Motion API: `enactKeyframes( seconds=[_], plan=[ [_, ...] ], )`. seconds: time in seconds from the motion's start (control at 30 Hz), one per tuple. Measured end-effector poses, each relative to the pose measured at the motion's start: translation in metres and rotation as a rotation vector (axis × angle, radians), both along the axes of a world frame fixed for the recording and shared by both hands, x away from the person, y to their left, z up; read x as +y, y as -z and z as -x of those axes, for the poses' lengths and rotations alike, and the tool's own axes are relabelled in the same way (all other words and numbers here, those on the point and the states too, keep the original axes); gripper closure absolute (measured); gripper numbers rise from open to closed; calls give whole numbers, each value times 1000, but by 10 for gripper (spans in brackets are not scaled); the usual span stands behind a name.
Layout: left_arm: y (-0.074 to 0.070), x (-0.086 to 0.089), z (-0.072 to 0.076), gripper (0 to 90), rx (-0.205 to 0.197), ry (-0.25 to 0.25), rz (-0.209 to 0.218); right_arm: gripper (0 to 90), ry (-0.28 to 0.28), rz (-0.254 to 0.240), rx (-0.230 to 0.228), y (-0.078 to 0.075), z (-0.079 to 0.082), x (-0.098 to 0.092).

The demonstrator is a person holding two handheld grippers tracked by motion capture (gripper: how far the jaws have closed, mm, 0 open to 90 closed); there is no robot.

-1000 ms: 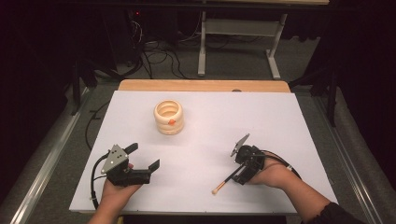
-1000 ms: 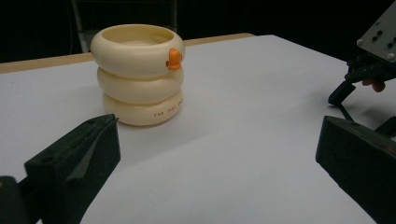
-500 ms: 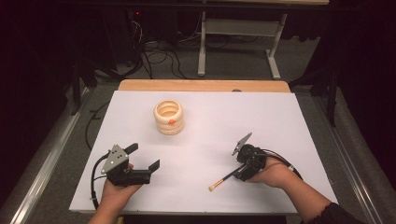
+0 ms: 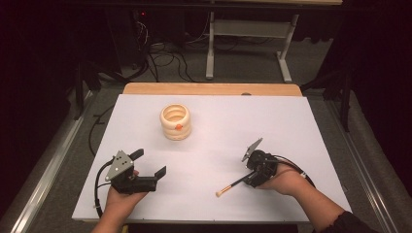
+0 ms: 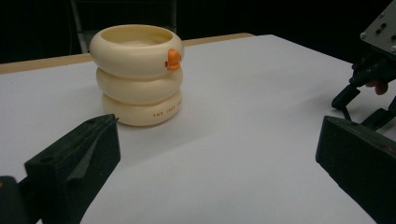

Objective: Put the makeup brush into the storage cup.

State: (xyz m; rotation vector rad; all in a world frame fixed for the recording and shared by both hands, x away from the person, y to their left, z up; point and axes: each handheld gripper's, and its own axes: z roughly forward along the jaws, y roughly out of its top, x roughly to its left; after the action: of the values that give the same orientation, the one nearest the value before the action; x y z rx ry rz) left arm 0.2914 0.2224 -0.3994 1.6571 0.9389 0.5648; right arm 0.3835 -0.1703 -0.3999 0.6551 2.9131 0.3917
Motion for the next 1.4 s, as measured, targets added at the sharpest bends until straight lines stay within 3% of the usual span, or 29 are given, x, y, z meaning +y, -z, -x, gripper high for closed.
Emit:
enactKeyframes(
  seconds=[0.4,0.57,0.87,1.4],
  plan=[
    [0,0,0,5,-1,1,-1,440,2,1,4,0,0,0],
    [0,0,0,5,0,4,-5,531,16,5,6,-2,-1,-1],
    [0,0,0,5,-1,5,-4,619,19,12,5,-2,-1,0],
    [0,-1,0,8,2,9,-8,779,-17,27,13,-3,1,4]
  ],
)
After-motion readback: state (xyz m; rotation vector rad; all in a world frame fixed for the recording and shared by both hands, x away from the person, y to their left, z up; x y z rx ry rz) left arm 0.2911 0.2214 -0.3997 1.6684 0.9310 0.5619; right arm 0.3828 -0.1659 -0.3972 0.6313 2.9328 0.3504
